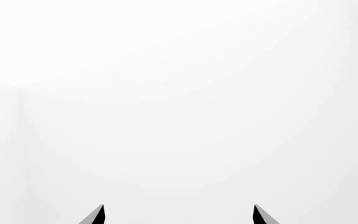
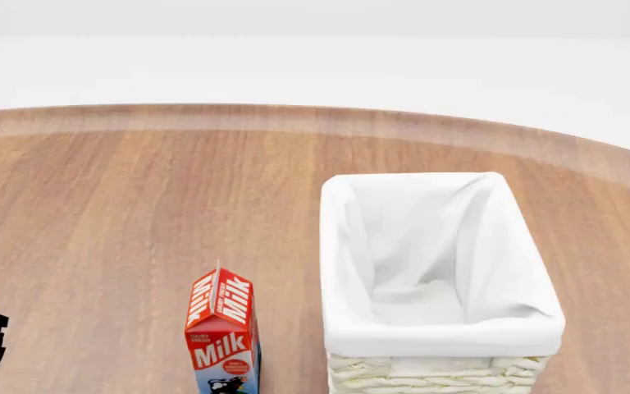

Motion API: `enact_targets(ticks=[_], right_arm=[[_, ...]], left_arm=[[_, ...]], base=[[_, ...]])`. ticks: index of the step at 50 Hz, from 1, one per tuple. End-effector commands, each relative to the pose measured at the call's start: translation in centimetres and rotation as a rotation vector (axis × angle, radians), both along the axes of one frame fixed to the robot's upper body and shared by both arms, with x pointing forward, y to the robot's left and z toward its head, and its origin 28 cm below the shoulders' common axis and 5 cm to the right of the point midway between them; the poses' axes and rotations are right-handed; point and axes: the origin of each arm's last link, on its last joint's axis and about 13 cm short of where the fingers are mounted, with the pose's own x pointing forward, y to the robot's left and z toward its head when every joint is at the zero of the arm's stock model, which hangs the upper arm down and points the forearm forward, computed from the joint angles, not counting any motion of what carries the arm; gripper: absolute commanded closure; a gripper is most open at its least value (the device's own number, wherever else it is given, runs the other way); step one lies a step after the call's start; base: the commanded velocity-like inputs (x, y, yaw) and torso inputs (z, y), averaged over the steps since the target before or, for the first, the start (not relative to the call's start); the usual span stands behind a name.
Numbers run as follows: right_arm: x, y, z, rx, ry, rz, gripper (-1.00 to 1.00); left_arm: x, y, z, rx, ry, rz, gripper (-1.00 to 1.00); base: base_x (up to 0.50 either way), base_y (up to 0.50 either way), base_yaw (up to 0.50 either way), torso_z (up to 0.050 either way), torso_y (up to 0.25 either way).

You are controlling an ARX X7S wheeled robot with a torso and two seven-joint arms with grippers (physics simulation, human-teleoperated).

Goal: Pick up the alphabet soup and the tomato sauce, and put them in the basket.

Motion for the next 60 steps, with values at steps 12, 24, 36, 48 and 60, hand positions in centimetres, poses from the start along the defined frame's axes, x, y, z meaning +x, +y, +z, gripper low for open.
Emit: enact_targets(ticks=[12,24,36,48,60], right_arm=[[-0.3,0.4,-1.3,-0.016,-0.069,0.090,-1.00],[0.0,0.7,-3.0,-0.016,-0.046,0.079,-1.00],[1.1,0.4,-4.4,-0.020,-0.021,0.026,-1.00],[1.3,0.2,-5.3,-0.014,0.004,0.002,-1.00],[1.1,0.3,-6.0,-0.008,0.028,-0.008,-1.00]], left_arm=[[0.0,0.0,0.0,-0.002,0.000,-0.001,-1.00],[0.0,0.0,0.0,-0.002,0.001,0.000,-1.00],[0.0,0.0,0.1,-0.001,0.000,0.000,-1.00],[0.1,0.0,0.1,-0.005,0.001,-0.004,-1.00],[0.0,0.0,0.0,-0.006,0.000,-0.002,-1.00]], base=[[0.00,0.00,0.00,0.000,0.000],[0.00,0.00,0.00,0.000,0.000],[0.00,0.00,0.00,0.000,0.000],[0.00,0.00,0.00,0.000,0.000],[0.00,0.00,0.00,0.000,0.000]])
